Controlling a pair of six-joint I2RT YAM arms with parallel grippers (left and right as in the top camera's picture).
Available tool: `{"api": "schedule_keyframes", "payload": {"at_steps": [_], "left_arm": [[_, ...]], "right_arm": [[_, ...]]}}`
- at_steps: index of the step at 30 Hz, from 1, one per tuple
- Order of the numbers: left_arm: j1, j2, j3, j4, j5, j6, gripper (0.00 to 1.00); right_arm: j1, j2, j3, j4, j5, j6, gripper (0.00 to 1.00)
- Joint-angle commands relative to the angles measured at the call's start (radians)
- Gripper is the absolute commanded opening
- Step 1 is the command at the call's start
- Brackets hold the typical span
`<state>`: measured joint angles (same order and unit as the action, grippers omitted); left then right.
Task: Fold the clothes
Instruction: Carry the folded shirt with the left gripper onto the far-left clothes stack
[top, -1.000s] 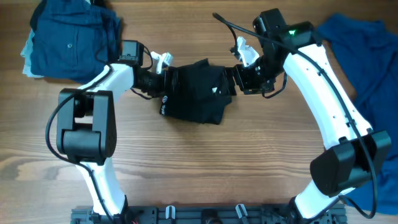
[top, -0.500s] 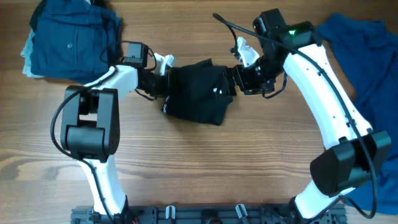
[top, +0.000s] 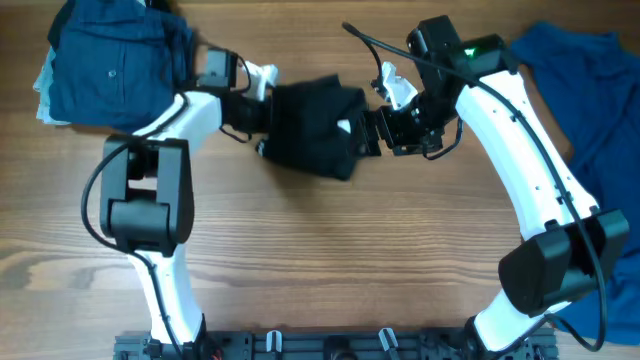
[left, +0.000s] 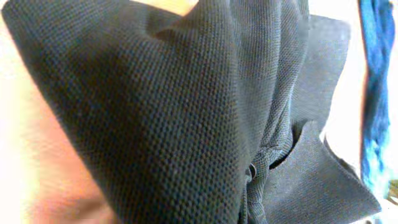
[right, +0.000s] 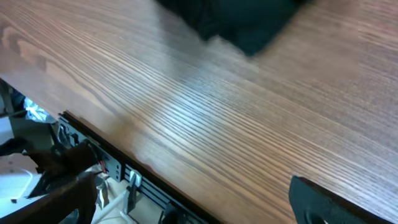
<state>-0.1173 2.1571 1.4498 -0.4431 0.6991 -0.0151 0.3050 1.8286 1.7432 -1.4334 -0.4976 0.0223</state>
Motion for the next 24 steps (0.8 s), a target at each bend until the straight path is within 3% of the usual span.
{"api": "schedule_keyframes", "payload": {"at_steps": [1, 15, 24], "left_arm": [[0.066, 0.003, 0.116, 0.01, -0.106, -0.016, 0.04], [0.293, 0.003, 0.259, 0.021, -0.118, 0.017, 0.04], [0.377, 0.003, 0.43, -0.092, -0.117, 0.03, 0.04]], "right_arm": [[0.006, -0.019, -0.005, -0.019, 0.051, 0.014, 0.99], [0.006, -0.019, -0.005, -0.046, 0.126, 0.06, 1.0], [0.006, -0.019, -0.005, -0.07, 0.143, 0.06, 0.99]]}}
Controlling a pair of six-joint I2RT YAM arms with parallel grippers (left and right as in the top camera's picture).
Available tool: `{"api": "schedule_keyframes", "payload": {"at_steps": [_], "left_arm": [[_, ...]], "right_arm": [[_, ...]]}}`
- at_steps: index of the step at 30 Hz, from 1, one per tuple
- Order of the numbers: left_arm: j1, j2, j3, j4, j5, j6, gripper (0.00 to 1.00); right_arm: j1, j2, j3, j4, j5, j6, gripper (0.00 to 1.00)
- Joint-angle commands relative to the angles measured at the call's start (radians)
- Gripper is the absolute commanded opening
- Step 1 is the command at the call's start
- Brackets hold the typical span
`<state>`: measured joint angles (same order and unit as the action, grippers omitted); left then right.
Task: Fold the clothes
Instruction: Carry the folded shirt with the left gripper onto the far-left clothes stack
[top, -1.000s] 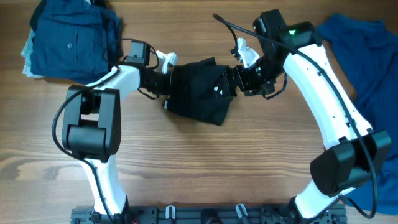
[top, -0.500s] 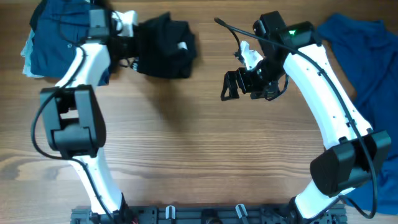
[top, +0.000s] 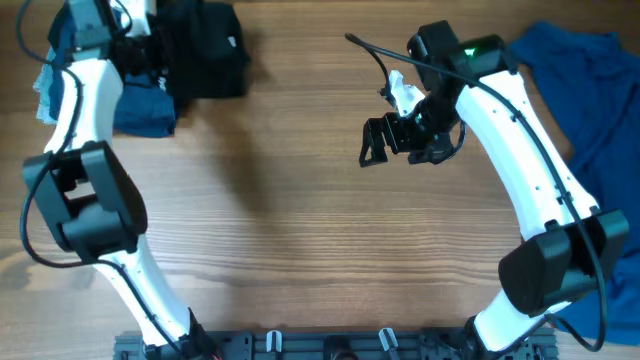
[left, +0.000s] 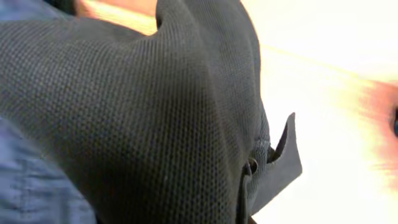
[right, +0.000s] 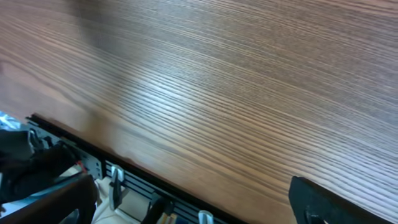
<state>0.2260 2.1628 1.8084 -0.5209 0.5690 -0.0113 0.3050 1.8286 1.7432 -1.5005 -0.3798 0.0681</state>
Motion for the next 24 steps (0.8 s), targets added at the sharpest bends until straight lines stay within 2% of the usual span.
{"api": "schedule_keyframes", "payload": {"at_steps": [1, 3, 4, 12, 17, 22, 24], "left_arm": [[0.042, -0.003, 0.08, -0.019, 0.013, 0.026, 0.04], [0.058, -0.003, 0.085, -0.019, 0.013, 0.026, 0.04], [0.069, -0.003, 0.085, -0.019, 0.012, 0.026, 0.07], [0.164, -0.003, 0.085, -0.006, -0.033, 0.034, 0.08], [0.236, -0.003, 0.085, 0.025, -0.051, 0.034, 0.11], [0.284, -0.002, 0.084, 0.077, -0.116, 0.034, 0.21], [0.289, 0.003, 0.084, 0.109, -0.134, 0.034, 0.35]], "right_arm": [[0.006, -0.019, -0.005, -0.003, 0.026, 0.013, 1.0], [0.006, -0.019, -0.005, -0.004, 0.026, 0.013, 1.0], [0.006, -0.019, -0.005, -0.004, 0.026, 0.014, 1.0], [0.006, -0.019, -0.005, -0.004, 0.037, 0.014, 1.0], [0.006, -0.019, -0.005, -0.021, 0.037, 0.021, 0.99], [0.006, -0.019, -0.005, -0.029, 0.04, 0.045, 0.99], [0.006, -0.019, -0.005, -0.03, 0.04, 0.048, 0.99]]}}
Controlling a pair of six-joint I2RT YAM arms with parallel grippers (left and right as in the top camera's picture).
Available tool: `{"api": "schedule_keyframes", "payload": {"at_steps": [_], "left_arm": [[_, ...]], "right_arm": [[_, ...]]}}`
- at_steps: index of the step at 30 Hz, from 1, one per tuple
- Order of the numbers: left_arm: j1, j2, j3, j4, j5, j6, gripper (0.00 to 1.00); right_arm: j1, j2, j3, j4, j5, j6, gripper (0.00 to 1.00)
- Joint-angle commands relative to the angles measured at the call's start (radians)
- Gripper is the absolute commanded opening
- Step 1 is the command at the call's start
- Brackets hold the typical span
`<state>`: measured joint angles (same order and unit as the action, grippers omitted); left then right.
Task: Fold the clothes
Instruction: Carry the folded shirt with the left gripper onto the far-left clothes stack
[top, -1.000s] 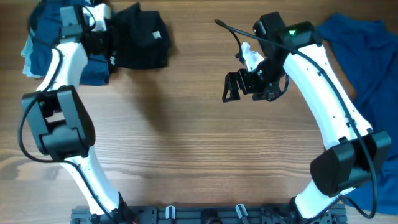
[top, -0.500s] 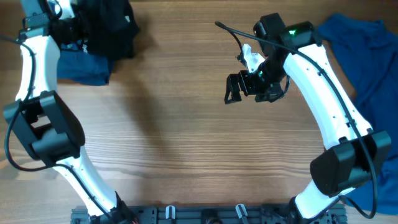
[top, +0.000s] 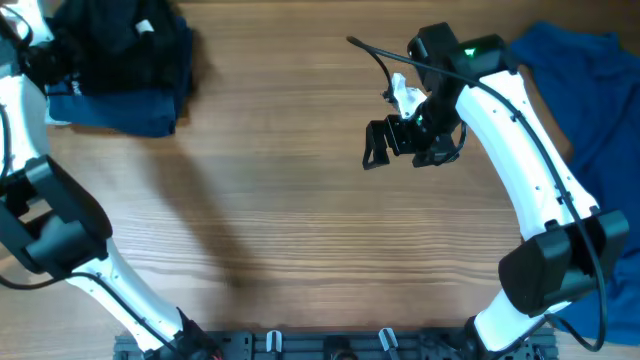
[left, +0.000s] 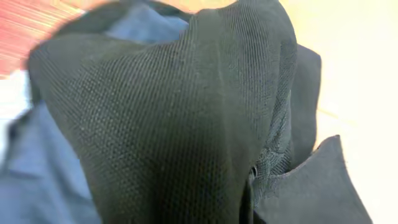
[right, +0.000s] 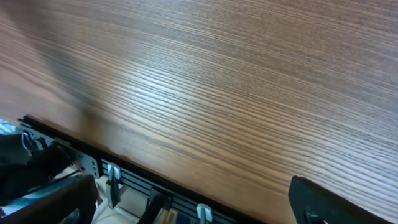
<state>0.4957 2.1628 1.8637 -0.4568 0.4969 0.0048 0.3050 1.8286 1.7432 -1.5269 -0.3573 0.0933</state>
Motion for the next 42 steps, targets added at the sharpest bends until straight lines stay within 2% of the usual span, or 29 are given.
{"api": "schedule_keyframes", "payload": {"at_steps": [1, 2, 4, 5, 11, 16, 17, 19, 21, 22, 23, 24, 26, 29, 31, 35, 42], "left_arm": [[0.02, 0.011, 0.029, 0.072, -0.065, 0.018, 0.5], [0.019, 0.019, 0.029, 0.092, -0.068, 0.018, 0.74], [0.019, 0.033, 0.029, 0.106, -0.07, 0.017, 0.84], [0.019, 0.042, 0.029, 0.11, -0.072, 0.017, 1.0], [0.021, 0.058, 0.029, 0.101, -0.266, 0.017, 1.0], [0.017, 0.012, 0.029, 0.103, -0.153, -0.023, 0.78], [0.016, -0.006, 0.029, 0.116, -0.145, -0.069, 0.72], [0.013, -0.029, 0.029, 0.129, -0.145, -0.128, 0.71], [0.009, -0.033, 0.029, 0.128, -0.12, -0.148, 0.56], [0.005, -0.033, 0.029, 0.123, -0.074, -0.148, 0.41], [-0.003, -0.033, 0.029, 0.123, -0.026, -0.148, 0.13], [-0.012, -0.034, 0.029, 0.124, 0.01, -0.148, 0.04], [-0.042, -0.035, 0.029, 0.125, 0.029, -0.148, 0.04], [-0.106, -0.025, 0.029, 0.131, -0.061, -0.138, 0.04], [-0.175, -0.008, 0.029, 0.149, -0.116, -0.063, 0.04], [-0.231, 0.039, 0.029, 0.197, -0.239, -0.061, 0.04], [-0.211, 0.209, 0.029, 0.263, -0.468, -0.061, 0.04]], "right_arm": [[0.006, -0.019, -0.005, -0.004, 0.018, 0.035, 0.99], [0.006, -0.019, -0.005, -0.004, 0.018, 0.041, 0.99], [0.006, -0.019, -0.005, -0.004, 0.019, 0.041, 1.0], [0.006, -0.019, -0.005, -0.004, 0.018, 0.04, 0.99], [0.006, -0.019, -0.005, -0.012, 0.018, 0.041, 1.0], [0.006, -0.019, -0.005, -0.012, 0.018, 0.041, 1.0], [0.006, -0.019, -0.005, -0.011, 0.018, 0.041, 1.0], [0.006, -0.019, -0.005, -0.004, 0.018, 0.04, 1.0], [0.006, -0.019, -0.005, 0.01, 0.018, 0.04, 0.99], [0.006, -0.019, -0.005, 0.019, 0.018, 0.041, 0.99], [0.006, -0.019, -0.005, 0.026, 0.018, 0.04, 0.99], [0.006, -0.019, -0.005, 0.031, 0.018, 0.04, 1.0], [0.006, -0.019, -0.005, 0.041, 0.018, 0.04, 0.99], [0.006, -0.019, -0.005, 0.048, 0.019, 0.04, 0.99], [0.006, -0.019, -0.005, 0.048, 0.021, 0.037, 0.99], [0.006, -0.019, -0.005, 0.047, 0.021, 0.038, 0.99], [0.006, -0.019, -0.005, 0.031, 0.021, 0.039, 1.0]]}}
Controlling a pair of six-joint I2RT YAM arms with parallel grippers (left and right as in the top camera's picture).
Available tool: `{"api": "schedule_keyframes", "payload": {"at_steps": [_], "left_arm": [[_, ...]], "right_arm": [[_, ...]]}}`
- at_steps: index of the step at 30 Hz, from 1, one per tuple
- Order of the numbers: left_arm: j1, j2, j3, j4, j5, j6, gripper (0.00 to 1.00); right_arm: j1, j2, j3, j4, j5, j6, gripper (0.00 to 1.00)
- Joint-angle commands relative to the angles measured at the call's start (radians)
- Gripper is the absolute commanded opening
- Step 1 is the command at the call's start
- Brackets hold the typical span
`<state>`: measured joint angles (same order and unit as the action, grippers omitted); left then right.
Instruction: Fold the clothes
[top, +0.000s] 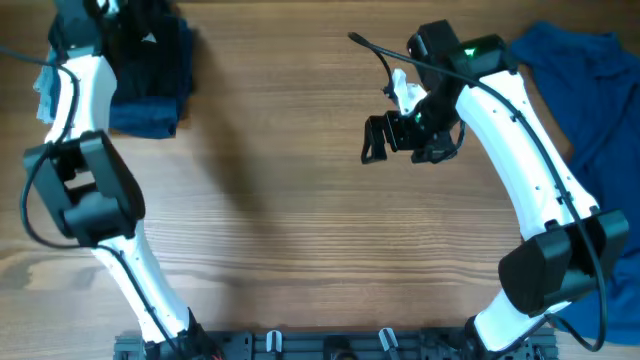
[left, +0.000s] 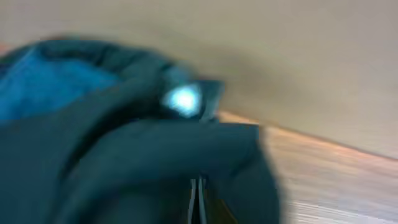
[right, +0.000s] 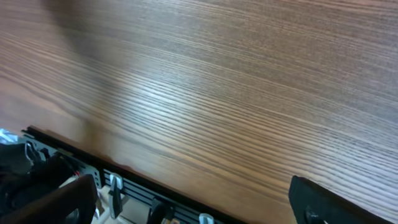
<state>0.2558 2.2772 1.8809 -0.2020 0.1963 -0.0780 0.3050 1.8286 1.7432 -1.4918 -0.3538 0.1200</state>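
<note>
A folded black garment (top: 150, 40) lies on top of a folded blue pile (top: 140, 105) at the far left corner of the table. My left gripper (top: 105, 12) is at the garment's far-left edge. The left wrist view is blurred; there the left gripper (left: 198, 202) has its jaws pressed together amid dark cloth (left: 124, 162), with a white tag (left: 183, 99) showing. My right gripper (top: 372, 140) hangs open over bare wood in mid-table, nothing between its fingers (right: 333, 199). An unfolded blue garment (top: 585, 90) lies at the right.
The wooden table (top: 300, 230) runs between the two arms. A light blue cloth (top: 45, 90) sticks out under the pile's left side. The rail (right: 124, 186) along the table's front edge shows in the right wrist view.
My left gripper has shifted right along the far edge, still at the black garment on the pile. The garment sits slightly further right. The right arm has barely moved.
Both grippers were at the folded black garment in mid-table, the left one shut on it. Then the left held it at the blue pile while the right stood open and apart. Then the garment lay over the pile, where it lies now.
</note>
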Motion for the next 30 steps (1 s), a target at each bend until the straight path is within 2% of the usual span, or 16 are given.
{"api": "schedule_keyframes", "payload": {"at_steps": [1, 4, 6, 10, 11, 12, 13, 17, 21, 27, 30], "left_arm": [[0.04, 0.125, 0.011, 0.007, -0.18, 0.022, 0.04], [0.057, 0.15, 0.012, 0.005, -0.179, 0.022, 0.06], [0.055, 0.107, 0.012, 0.004, -0.179, 0.022, 0.09], [0.036, -0.107, 0.012, -0.004, -0.151, 0.01, 0.33], [0.031, -0.17, 0.012, -0.027, -0.119, 0.01, 0.56], [0.027, -0.236, 0.012, -0.063, -0.071, 0.01, 0.71], [0.023, -0.284, 0.012, -0.096, -0.033, 0.01, 1.0], [0.014, -0.507, 0.012, -0.279, 0.145, 0.01, 1.0], [0.014, -0.736, 0.012, -0.542, 0.336, 0.01, 1.0], [0.014, -0.98, 0.009, -0.918, 0.409, 0.032, 1.0], [0.014, -1.093, -0.053, -1.04, 0.431, 0.074, 0.99]], "right_arm": [[0.006, -0.019, -0.005, -0.005, 0.018, 0.014, 1.0], [0.006, -0.019, -0.005, -0.013, 0.018, 0.014, 0.99], [0.006, -0.019, -0.005, -0.012, 0.018, 0.014, 0.99], [0.006, -0.02, -0.004, -0.011, 0.069, 0.083, 1.0], [0.006, -0.021, -0.004, -0.014, 0.114, 0.129, 0.99], [0.006, -0.021, -0.003, -0.013, 0.154, 0.156, 1.0], [0.006, -0.023, 0.002, -0.007, 0.198, 0.182, 1.0], [0.006, -0.049, 0.06, -0.015, 0.261, 0.243, 1.0], [0.006, -0.19, 0.078, -0.026, 0.257, 0.272, 1.0], [0.006, -0.514, 0.073, -0.074, 0.257, 0.272, 0.99], [0.006, -0.706, 0.036, -0.098, 0.257, 0.275, 0.99]]}}
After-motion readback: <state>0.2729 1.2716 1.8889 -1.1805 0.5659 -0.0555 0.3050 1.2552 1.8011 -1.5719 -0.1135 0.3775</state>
